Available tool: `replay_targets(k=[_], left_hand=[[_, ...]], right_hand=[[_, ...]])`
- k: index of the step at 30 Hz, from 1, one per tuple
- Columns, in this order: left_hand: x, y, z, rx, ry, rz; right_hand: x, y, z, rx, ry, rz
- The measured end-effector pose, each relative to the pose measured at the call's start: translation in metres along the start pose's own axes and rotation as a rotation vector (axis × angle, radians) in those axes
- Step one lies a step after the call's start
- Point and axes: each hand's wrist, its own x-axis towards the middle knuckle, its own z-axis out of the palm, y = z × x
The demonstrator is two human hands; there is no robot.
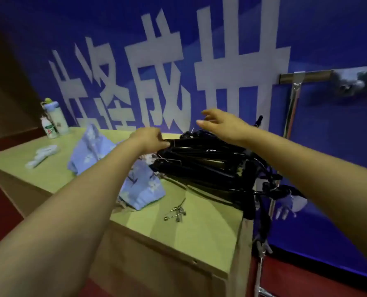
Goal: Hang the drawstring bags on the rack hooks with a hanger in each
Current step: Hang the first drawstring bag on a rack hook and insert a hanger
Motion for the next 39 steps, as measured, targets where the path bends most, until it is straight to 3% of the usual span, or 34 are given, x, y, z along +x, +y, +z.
replay_targets(k=[3, 7, 12, 15, 23, 27, 29, 32, 34, 39], left_hand=[[-0.018, -0.043, 0.007, 0.130, -0.024, -0.045], [-0.030, -0.086, 0.027, 0.076, 0.102, -0.161], [-0.035, -0.116, 0.050, -0.305, 0.586, -0.457], [-0.019, -0.131, 0.053, -0.752, 0.492, -0.564], [0.011, -0.109, 0.035, -0.767, 0.489, -0.150], [0.008, -0.097, 0.044, -0.633, 0.378, 0.100], [0.001, -0.097, 0.049, -0.606, 0.430, 0.157], [-0.015, -0.099, 0.050, -0.573, 0.678, 0.145], [-0.029, -0.099, 0.052, -0.562, 0.732, 0.212], [-0.057, -0.088, 0.059, -0.512, 0.440, 0.343]], right_hand=[[-0.009, -0.032, 0.040, -0.005, -0.049, -0.030], [-0.003, -0.063, 0.101, -0.053, -0.145, -0.007], [0.016, -0.077, 0.152, -0.116, -0.180, 0.015], [0.027, -0.075, 0.169, -0.152, -0.213, 0.036], [0.040, -0.069, 0.186, -0.115, -0.283, 0.105], [0.037, -0.056, 0.200, -0.439, -0.247, 0.131], [0.039, -0.057, 0.194, -0.277, -0.145, 0.151], [0.046, -0.067, 0.170, 0.240, -0.064, 0.240], [0.051, -0.074, 0.158, 0.456, -0.022, 0.320], [0.057, -0.086, 0.154, 0.627, 0.017, 0.481]])
